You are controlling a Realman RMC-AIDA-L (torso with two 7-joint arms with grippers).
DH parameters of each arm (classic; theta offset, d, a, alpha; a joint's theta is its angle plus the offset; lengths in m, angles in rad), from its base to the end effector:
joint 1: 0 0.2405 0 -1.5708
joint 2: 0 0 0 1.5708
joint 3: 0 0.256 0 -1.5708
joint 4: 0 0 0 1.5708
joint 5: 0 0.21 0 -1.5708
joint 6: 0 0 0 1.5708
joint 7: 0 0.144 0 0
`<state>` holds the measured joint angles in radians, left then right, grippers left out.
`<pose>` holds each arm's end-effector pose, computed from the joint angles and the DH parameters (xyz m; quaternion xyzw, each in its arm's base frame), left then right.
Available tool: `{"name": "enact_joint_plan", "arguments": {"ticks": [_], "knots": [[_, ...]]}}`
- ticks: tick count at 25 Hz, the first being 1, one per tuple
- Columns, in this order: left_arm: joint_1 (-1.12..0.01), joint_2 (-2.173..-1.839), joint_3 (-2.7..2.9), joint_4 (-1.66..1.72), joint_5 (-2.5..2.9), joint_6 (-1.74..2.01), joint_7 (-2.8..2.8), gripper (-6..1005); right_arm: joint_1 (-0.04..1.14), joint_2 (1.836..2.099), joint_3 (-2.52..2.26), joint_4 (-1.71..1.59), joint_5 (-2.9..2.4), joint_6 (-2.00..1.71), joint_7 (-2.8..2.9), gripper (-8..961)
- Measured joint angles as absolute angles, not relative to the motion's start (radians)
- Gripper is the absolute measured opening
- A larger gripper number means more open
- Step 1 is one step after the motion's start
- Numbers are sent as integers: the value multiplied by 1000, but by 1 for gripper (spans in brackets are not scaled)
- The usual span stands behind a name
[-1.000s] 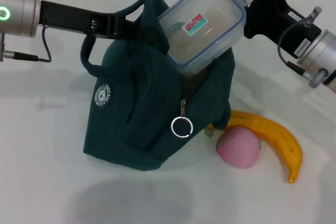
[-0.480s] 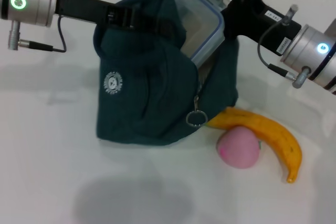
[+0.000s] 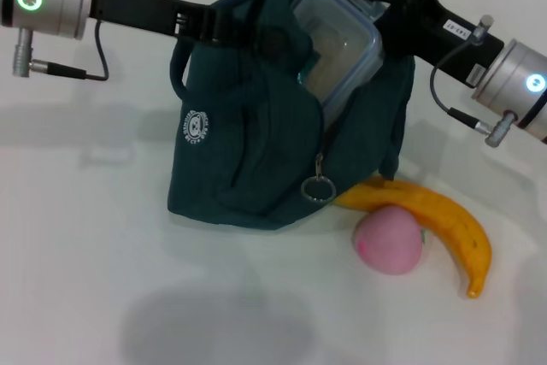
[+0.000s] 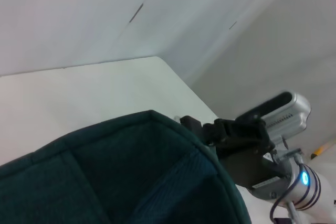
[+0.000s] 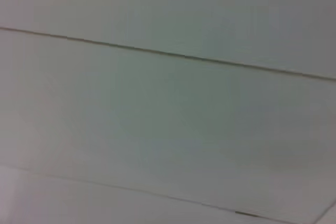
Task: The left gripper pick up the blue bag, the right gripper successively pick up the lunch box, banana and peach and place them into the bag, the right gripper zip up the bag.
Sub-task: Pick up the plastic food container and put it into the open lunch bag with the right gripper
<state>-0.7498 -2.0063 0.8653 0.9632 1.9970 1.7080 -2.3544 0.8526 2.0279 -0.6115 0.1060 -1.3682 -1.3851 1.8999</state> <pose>-0.1471 0.3796 0.0487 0.8987 0.3997 0.1802 0.0063 0.1826 0.3843 -0.0466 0.6040 -0.6026 -0.5205 0.0323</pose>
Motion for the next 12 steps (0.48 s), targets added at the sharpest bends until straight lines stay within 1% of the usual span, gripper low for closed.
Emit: {"name": "enact_joint_plan", "arguments": {"ticks": [12], "knots": [[-787,-2020,865,926,1995,1710,-2321,47,894,2028,-611,105,-1367,-1321,1849,97]]}}
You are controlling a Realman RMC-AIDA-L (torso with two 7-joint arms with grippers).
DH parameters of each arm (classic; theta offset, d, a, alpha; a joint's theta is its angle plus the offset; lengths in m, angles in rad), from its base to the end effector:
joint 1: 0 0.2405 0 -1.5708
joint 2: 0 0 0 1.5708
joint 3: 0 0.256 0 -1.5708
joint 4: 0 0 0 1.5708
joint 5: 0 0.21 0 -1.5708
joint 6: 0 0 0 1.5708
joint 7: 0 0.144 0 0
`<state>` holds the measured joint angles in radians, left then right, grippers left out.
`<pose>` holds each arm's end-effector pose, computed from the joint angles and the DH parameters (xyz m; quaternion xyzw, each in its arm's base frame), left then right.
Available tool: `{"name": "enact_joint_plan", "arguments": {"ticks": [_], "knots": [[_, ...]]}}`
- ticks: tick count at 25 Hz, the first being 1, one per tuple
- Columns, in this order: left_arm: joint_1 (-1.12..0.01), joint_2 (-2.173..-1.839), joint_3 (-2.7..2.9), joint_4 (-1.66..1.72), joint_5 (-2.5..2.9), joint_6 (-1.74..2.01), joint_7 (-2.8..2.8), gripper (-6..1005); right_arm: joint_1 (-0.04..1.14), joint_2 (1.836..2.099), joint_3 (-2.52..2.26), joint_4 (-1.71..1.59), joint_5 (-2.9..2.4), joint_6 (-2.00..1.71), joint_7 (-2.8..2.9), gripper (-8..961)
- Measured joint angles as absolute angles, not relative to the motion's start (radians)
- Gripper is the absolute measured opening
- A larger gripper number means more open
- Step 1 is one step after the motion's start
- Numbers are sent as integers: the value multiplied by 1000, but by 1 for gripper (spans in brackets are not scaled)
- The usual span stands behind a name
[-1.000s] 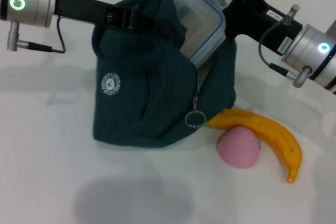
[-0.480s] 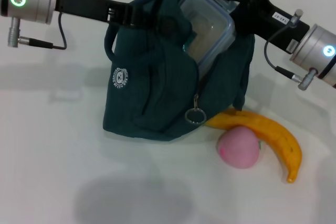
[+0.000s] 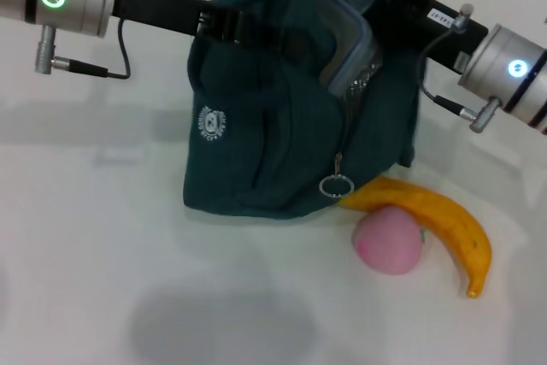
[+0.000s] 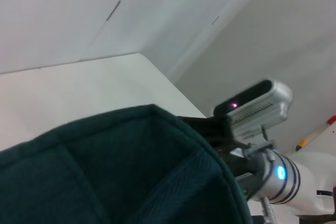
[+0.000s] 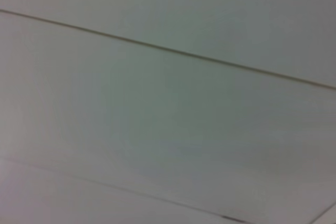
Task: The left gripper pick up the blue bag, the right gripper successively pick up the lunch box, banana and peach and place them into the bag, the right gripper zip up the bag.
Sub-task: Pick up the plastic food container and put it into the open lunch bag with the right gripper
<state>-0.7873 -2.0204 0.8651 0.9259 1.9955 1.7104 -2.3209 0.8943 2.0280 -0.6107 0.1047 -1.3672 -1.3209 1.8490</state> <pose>-0.1355 0.3810 0.0382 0.9056 0.3820 0.1825 0.0253 0.1732 0.3967 -0.0502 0.6270 -0.5896 -0.5091 0.0049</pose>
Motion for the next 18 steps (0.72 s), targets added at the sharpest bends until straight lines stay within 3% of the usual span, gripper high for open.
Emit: {"name": "enact_joint_plan", "arguments": {"ticks": [18], "knots": [[-803,-2008,858,924,2002,1703,-2286,47,1017,2028,-613,153,-1485,-1190,1848,125]]}}
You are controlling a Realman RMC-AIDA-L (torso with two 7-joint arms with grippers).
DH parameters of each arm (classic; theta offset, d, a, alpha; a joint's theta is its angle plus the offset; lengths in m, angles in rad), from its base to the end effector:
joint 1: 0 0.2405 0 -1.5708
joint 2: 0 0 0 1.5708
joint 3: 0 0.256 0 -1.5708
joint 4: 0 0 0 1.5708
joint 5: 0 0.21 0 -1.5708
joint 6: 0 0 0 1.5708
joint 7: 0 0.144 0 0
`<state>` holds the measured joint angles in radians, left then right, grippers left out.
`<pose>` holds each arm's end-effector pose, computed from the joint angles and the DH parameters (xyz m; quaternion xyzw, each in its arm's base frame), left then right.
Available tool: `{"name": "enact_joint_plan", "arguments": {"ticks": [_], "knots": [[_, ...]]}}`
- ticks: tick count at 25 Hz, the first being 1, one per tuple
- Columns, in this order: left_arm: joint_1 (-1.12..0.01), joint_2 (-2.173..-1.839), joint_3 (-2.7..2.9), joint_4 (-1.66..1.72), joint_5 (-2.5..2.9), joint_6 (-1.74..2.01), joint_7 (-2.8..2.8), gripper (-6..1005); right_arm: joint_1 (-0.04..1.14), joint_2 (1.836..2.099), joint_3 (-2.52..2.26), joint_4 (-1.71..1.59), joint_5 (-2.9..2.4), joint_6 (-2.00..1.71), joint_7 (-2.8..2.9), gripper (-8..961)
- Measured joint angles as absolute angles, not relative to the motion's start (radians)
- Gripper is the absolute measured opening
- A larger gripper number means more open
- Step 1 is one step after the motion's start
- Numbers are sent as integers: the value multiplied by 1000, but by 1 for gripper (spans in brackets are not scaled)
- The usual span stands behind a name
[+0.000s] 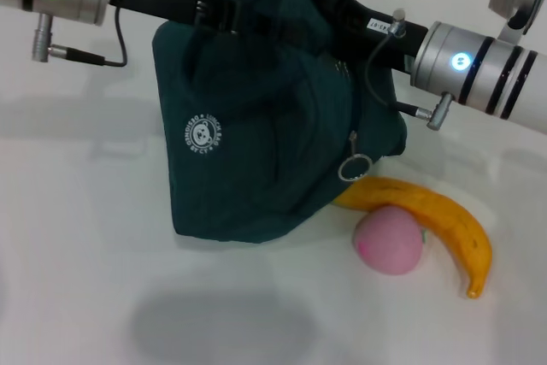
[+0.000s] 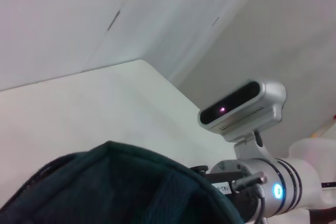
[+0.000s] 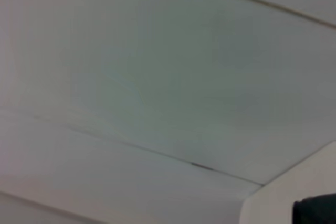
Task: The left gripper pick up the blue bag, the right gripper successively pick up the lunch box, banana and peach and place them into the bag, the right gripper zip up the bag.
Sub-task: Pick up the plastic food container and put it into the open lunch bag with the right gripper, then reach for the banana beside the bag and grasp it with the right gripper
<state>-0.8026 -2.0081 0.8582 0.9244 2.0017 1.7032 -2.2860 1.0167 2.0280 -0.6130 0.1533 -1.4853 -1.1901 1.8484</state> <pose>-0.1327 0.3862 0.0433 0.9146 0.3611 0.1815 0.0127 0.1429 0.4063 -0.0783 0.6818 -0.5914 -0.4306 0.0061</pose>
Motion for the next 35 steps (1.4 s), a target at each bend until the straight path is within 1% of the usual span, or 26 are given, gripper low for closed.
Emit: {"name": "enact_joint_plan", "arguments": {"ticks": [4,9,15,20,29,33,35], "knots": [[-798,-1999,856,908,2002,1698,-2285,47,1007,2028,-620,145,-1488,-1195,1848,127],[-798,-1991,856,902,2003,1695,-2284,47,978,2028,-621,129,-1488,-1202,1848,209],[-798,-1989,856,902,2003,1695,-2278,48,932,2028,-613,99,-1487,-1224,1848,307],[-793,-1980,856,901,2007,1680,-2264,48,884,2028,-610,54,-1473,-1278,1843,348],[-774,-1963,853,887,2030,1627,-2256,48,733,2028,-609,-55,-1310,-1562,1630,345],[-765,-1962,853,887,2030,1617,-2249,48,669,2026,-609,-106,-1283,-1608,1593,344],[-759,-1962,853,887,2030,1614,-2247,48,634,2020,-626,-137,-1275,-1616,1586,343]]}}
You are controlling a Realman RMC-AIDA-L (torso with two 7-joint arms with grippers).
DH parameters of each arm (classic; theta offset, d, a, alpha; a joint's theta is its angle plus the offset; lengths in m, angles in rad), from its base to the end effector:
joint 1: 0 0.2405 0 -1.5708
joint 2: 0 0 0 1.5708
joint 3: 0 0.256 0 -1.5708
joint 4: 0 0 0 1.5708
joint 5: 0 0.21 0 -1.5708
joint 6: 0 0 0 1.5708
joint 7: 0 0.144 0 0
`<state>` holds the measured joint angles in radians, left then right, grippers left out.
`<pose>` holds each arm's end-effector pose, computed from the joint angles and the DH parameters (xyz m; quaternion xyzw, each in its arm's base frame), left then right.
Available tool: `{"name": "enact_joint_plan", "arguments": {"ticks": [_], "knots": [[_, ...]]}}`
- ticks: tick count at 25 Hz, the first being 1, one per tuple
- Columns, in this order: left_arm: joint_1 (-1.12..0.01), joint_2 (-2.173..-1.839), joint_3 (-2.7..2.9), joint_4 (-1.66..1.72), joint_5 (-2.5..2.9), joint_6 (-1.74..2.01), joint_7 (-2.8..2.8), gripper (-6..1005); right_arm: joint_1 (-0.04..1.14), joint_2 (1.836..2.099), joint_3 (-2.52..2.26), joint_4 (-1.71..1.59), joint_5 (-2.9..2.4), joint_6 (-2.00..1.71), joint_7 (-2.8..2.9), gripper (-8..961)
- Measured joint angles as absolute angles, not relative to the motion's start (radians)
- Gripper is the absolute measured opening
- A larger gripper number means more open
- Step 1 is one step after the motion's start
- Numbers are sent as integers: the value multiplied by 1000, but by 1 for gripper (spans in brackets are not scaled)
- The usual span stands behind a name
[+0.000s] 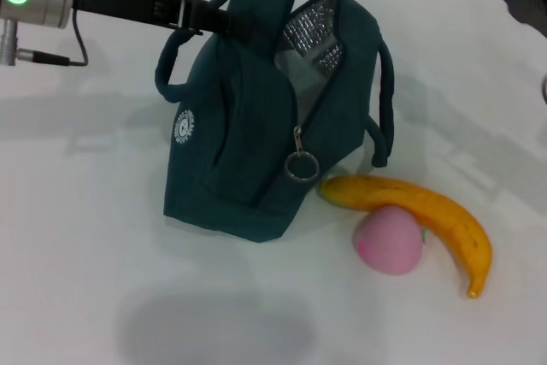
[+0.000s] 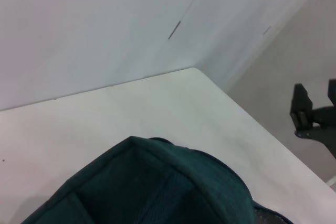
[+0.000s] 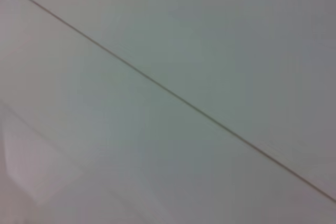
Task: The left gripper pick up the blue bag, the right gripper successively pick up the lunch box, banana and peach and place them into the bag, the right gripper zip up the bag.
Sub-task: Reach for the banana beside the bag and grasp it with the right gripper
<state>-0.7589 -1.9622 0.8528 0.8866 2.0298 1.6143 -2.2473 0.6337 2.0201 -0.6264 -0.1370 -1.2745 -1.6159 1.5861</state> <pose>-0.1664 0.3968 0.0566 -0.9056 -0.3837 -0.1736 0.0511 0.2293 0.3573 0.0222 -0.6800 0.4102 0.5995 0.0995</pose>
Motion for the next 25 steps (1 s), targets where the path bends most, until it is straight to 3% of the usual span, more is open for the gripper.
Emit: {"name": "enact_joint_plan", "arguments": {"ticks": [7,15,25], "knots": [[-723,-1958,851,886,2030,1601,-2247,47,466,2007,-814,-404,-1349,-1604,1477,341],[-700,-1952,841,877,2027,1599,-2245,47,449,1971,-903,-605,-1542,-1635,1612,352],[-695,-1960,819,877,2025,1596,-2243,47,551,1981,-997,-973,-1996,-1652,2012,737]]}}
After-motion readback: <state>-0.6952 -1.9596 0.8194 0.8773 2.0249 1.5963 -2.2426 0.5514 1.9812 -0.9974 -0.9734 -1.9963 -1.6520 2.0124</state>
